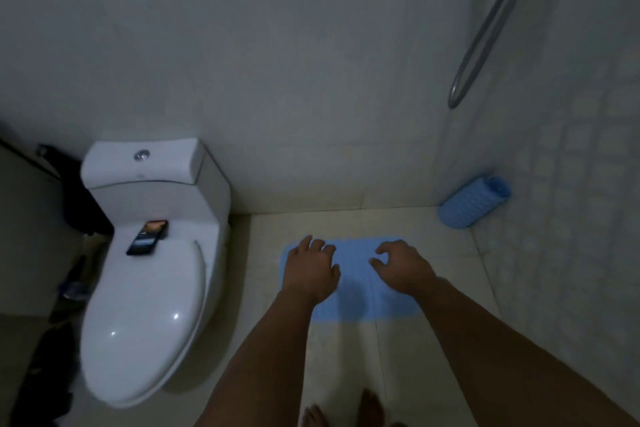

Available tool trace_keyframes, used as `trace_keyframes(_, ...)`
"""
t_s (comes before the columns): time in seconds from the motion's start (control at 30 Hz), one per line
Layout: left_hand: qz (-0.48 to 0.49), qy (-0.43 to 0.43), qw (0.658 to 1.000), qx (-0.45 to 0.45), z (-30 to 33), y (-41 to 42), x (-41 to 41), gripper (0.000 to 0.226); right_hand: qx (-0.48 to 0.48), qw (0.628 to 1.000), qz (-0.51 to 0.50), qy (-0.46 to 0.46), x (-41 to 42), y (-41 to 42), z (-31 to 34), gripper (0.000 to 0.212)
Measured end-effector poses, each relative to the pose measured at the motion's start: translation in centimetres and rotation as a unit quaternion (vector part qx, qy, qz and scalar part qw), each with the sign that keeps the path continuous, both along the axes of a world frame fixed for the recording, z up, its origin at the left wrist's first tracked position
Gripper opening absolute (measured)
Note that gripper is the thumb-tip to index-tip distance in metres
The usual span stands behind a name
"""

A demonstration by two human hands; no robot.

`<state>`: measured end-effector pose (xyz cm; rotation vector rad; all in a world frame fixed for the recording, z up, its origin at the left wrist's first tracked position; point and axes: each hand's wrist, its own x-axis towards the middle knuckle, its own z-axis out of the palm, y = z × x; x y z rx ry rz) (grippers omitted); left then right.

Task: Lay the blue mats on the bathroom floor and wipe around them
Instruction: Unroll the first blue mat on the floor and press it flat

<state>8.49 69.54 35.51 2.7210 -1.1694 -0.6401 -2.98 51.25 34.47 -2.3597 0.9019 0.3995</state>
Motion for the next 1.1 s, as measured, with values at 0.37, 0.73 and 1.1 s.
trace_keyframes(0.37, -0.056, -0.08, 0.995, -0.035, 10.8, 1.6, -3.6, 0.052, -0.007, 0.998, -0.038, -0.055, -5.1, 2.7, 11.3, 0.043)
trace_keyframes(0.73, -0.091, -0.098, 0.991, -0.031, 12.9, -1.4, -4.0, 0.053, -0.009, 0.994, -0.091, -0.067, -9.3, -0.6, 14.2, 0.043)
trace_keyframes(1.1, -0.157, -0.089, 0.984, 0.0, 11.8, -12.9, -5.1, 0.052, 0.027, 0.979, -0.189, -0.065, -13.8, -10.4, 11.3, 0.041)
